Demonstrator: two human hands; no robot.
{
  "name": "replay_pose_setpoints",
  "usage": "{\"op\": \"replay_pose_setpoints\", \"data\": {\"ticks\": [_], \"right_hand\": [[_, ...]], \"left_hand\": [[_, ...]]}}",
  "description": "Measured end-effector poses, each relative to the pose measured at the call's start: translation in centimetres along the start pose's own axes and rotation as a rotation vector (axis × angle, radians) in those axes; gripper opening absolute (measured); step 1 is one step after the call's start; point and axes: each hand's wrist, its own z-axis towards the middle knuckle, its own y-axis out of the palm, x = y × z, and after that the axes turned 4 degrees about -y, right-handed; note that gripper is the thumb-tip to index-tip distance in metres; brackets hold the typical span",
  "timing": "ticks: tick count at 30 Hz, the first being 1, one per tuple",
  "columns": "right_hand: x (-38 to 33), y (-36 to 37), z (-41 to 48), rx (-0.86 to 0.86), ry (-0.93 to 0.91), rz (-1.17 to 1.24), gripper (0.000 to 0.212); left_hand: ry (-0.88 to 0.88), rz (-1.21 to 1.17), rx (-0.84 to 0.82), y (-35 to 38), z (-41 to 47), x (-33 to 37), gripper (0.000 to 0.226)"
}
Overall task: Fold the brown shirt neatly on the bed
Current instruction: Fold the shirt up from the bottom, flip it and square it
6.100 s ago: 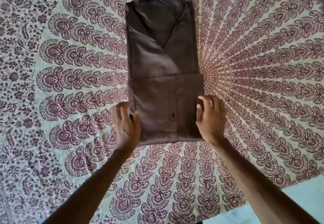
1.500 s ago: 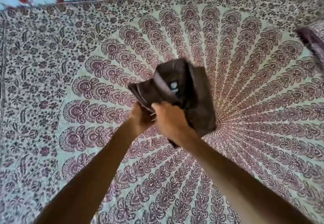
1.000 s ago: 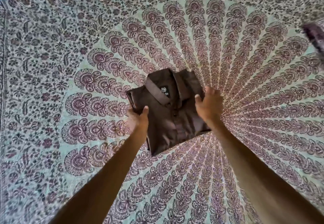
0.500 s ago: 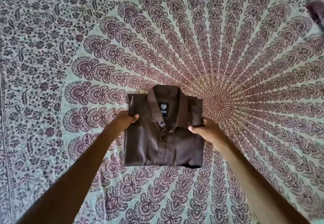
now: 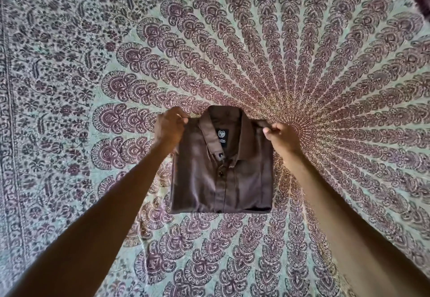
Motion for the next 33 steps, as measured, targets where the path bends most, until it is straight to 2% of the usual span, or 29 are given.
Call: {"op": "replay_pose_setpoints", "data": {"ticks": [4, 7, 11, 15, 17, 22, 26, 29, 33], "right_hand": [[-0.1, 0.0, 1.4, -0.032, 0.102, 0.221, 0.013], [-0.4, 0.6, 2.1, -0.015, 0.164, 0.159, 0.011], [-1.0, 0.9, 2.4, 0.032, 0.077, -0.163, 0.018], [0.3, 1.0, -0.3, 0.126, 0.045, -0.102, 0.032], [1.4, 1.2, -2.5, 0.159, 0.021, -0.071, 0.036], [3.5, 2.9, -6.6, 0.211, -0.079, -0.062, 0.025], [2.8, 3.4, -5.4, 0.304, -0.026, 0.012, 0.021], [2.2, 3.6, -4.3, 0.277, 0.046, -0.014, 0.025], [2.4, 3.2, -4.1, 0.237, 0.049, -0.06, 0.033]], "left_hand": [[-0.109, -0.138, -0.052, -0.9, 1.7, -0.5, 0.009], [-0.15, -0.008, -0.133, -0.3, 2.6, -1.1, 0.009], [-0.192, -0.03, -0.038, 0.2, 2.2, -0.7, 0.011], [-0.22, -0.098, 0.144, 0.6, -1.4, 0.0, 0.019], [-0.266, -0.095, 0.146, 0.7, -3.9, -0.1, 0.027], [-0.301, 0.017, 0.059, 2.0, -7.3, -2.2, 0.034], [-0.297, -0.093, 0.168, 1.9, -6.3, -1.9, 0.032], [-0.347, -0.129, 0.091, 1.7, -4.8, -1.4, 0.036], [-0.584, -0.182, -0.03, 1.0, -3.0, -1.5, 0.045]]}}
